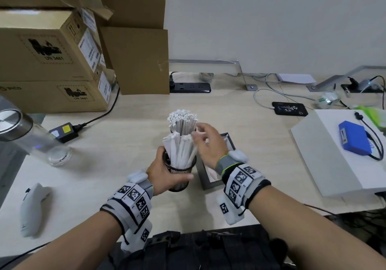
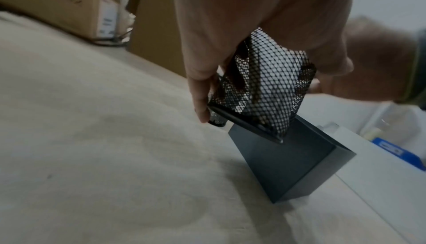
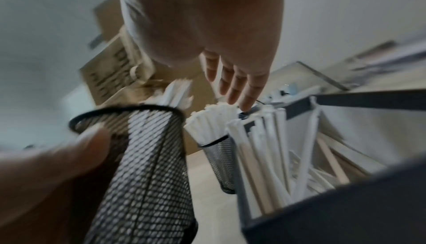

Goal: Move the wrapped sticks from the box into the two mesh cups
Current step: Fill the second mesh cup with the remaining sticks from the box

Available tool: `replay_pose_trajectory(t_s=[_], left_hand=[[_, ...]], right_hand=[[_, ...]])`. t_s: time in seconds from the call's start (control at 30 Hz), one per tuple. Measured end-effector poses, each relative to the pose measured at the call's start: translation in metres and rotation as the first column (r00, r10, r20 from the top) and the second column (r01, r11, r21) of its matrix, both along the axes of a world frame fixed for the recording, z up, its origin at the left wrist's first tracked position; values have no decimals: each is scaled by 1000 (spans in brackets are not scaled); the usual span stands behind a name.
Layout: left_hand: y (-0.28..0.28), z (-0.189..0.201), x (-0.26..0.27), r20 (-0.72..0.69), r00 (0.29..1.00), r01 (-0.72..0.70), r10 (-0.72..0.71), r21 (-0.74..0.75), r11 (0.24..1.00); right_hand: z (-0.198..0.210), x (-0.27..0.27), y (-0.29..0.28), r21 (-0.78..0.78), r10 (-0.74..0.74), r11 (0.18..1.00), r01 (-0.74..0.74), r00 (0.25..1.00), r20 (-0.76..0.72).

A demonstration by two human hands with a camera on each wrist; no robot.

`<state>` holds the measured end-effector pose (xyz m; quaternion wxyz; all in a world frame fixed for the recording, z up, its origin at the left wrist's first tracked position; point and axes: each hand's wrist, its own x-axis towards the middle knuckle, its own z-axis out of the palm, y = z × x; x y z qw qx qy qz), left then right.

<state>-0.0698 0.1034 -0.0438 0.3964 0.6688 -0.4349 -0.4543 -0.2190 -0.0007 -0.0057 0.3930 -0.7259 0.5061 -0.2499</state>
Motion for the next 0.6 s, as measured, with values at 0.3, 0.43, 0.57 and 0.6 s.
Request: replay_pose_trajectory(t_s=[0.3,0.43,0.57,0.6], left_hand=[[3,-10,4,-69,994,-80,85,76,994],[3,-10,5,-57,995,-74,78,75,994],[4,-13,7,-39,995,-86,90,92,992],[4,-13,7,-28,996,-87,90,95,992]], right_hand=[[-30,-35,-7,395,-40,901,178,942,-334],[-43,-26,-4,423,-22,890,169,943,-331],[-49,-18,-7,423,-56,885,194,946,-318],[-51,-16,-7,423,-50,884,199,940,-338]])
